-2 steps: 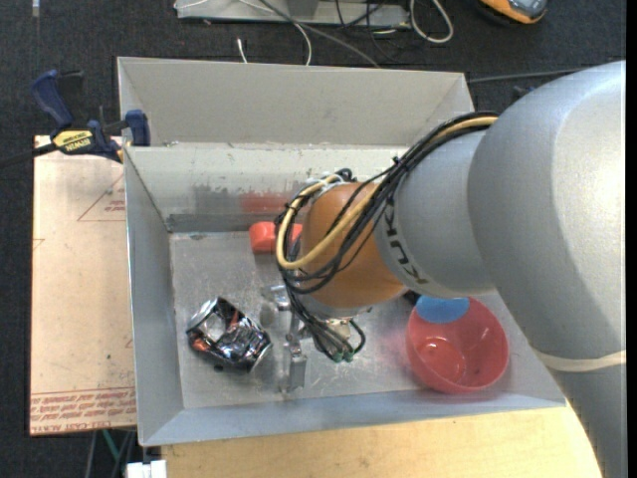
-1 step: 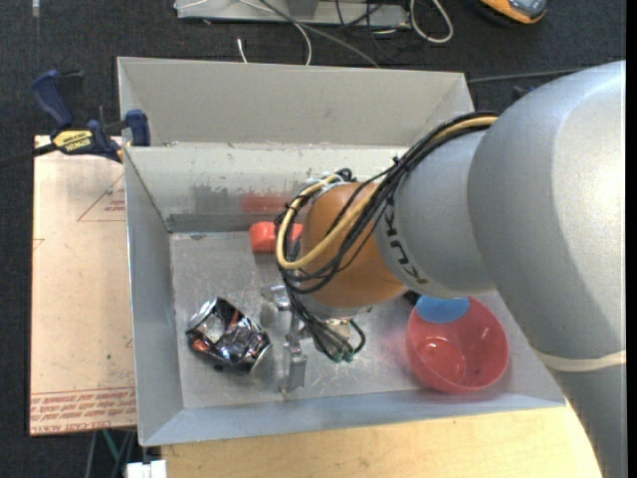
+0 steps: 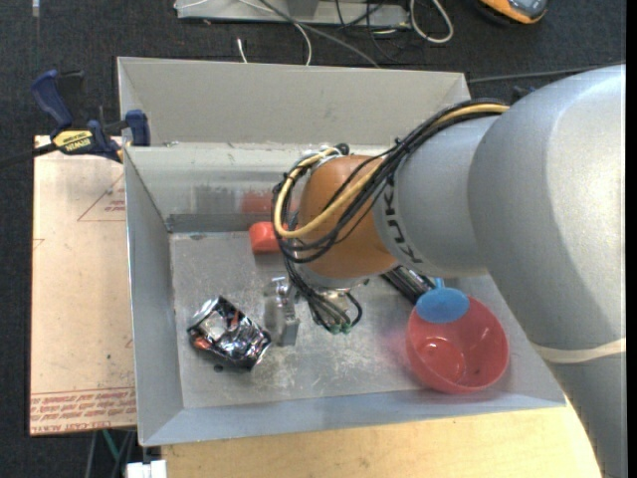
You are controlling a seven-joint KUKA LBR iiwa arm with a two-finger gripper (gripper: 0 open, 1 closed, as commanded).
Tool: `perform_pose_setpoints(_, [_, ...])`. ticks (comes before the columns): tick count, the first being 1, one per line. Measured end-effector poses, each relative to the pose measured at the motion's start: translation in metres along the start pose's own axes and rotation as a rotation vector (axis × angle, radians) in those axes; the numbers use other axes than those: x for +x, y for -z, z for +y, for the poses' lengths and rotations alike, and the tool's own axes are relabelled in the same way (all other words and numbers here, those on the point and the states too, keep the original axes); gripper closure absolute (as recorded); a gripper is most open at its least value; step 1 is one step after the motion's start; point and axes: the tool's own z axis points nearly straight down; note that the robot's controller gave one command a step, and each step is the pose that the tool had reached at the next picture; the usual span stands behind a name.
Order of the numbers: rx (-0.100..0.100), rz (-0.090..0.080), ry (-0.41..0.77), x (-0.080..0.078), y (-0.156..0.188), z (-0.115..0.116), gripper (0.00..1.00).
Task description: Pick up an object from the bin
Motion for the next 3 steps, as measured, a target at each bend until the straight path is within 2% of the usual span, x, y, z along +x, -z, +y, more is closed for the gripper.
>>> perform_pose_setpoints(1, [0.0,0.0,0.0,0.0,0.0,0.0,1.0])
perform_pose_setpoints(2, [-0.003,-0.001,0.449,0.016,-0.001,0.042,0.0])
perform_pose_setpoints(3, [-0.001,-0.003,0.449,0.015,0.0,0.041,1.0])
